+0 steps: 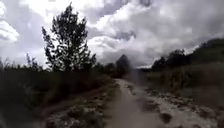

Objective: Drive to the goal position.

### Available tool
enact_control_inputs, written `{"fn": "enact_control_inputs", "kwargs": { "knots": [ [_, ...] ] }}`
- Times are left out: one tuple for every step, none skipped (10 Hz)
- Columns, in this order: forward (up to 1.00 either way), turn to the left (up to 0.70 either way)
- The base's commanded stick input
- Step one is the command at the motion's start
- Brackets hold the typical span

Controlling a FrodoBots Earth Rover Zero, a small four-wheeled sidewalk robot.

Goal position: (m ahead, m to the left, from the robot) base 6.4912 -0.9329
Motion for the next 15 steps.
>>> {"fn": "enact_control_inputs", "kwargs": {
  "knots": [
    [0.59, 0.01],
    [0.59, 0.01],
    [0.59, 0.01],
    [0.59, 0.0],
    [0.59, -0.13],
    [0.59, -0.05],
    [0.59, 0.01],
    [0.59, 0.01],
    [0.59, 0.01],
    [0.59, 0.01],
    [0.59, 0.01],
    [0.59, -0.04],
    [0.59, -0.13],
    [0.59, -0.15],
    [0.59, -0.09]
  ]
}}
